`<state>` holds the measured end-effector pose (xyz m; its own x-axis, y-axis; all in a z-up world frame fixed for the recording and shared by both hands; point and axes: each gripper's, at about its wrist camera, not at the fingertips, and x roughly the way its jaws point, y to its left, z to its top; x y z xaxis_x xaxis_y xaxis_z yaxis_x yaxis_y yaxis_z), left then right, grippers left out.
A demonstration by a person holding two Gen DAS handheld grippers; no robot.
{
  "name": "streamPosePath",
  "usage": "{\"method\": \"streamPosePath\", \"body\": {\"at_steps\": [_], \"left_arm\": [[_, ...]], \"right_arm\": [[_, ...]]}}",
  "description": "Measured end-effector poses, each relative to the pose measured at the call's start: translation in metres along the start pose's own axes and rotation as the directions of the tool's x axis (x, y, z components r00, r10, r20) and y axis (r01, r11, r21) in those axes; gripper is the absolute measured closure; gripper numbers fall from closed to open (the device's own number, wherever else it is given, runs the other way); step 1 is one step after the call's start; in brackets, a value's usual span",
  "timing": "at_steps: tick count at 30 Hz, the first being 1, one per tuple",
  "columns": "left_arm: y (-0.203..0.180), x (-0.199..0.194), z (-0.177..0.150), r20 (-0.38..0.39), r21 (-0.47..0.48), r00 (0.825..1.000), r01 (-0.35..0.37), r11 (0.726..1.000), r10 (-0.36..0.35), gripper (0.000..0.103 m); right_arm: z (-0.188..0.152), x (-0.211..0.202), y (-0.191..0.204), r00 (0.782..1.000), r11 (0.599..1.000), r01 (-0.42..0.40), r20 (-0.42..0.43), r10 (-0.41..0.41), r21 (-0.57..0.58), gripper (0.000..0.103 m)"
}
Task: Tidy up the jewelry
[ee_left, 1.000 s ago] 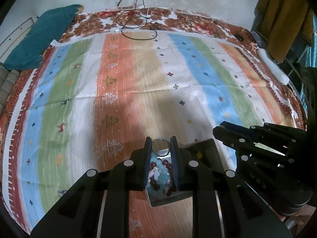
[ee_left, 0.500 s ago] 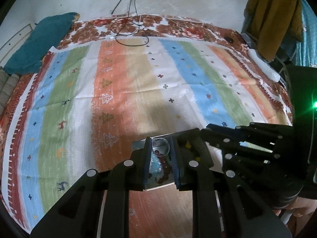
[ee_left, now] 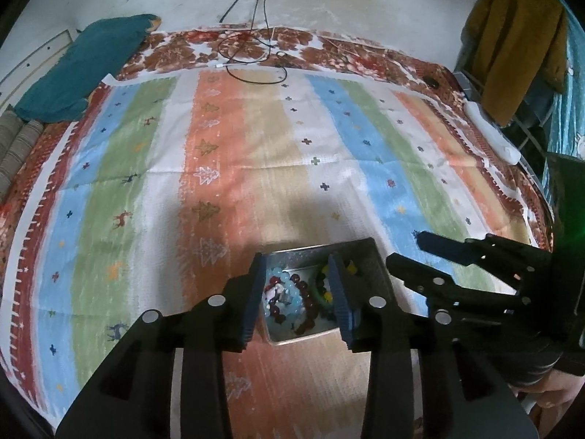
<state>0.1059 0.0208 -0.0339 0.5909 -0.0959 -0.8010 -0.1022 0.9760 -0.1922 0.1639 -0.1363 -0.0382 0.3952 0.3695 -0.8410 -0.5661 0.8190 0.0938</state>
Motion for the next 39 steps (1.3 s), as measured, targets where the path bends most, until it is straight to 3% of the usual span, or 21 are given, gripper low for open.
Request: {"method": "streamPosePath", "body": {"at_steps": [2,5,20,39], "left_arm": [[0.002,-0.006,-0.004,0.005,-0.005,1.000,0.004,1.000,-0.004,0.056],[0.006,-0.014,-0.012,0.006,-0.012,1.000,0.013,1.000,-0.013,0.053],[-0.003,-0.038,-0.049,0.078,0.070,0.997,-0.034,0.997,0.029,0.011],[-0.010,-0.052,-0.058,0.153,0.095,0.986,-0.078,0.992,0.063,0.006]], "right_arm": [[-0.002,-0.006,0.000,1.000,1.000,-0.002,0.013,0.002,-0.002,0.055],[-0.008,-0.015,0.001,1.000,1.000,0.001,0.028,-0.001,-0.008,0.051],[-0.036,-0.048,-0.001,0.995,1.000,-0.007,0.102,0.010,-0.030,0.021],[-0.045,-0.063,0.004,0.986,0.998,-0.013,0.164,0.022,-0.057,0.011]]}}
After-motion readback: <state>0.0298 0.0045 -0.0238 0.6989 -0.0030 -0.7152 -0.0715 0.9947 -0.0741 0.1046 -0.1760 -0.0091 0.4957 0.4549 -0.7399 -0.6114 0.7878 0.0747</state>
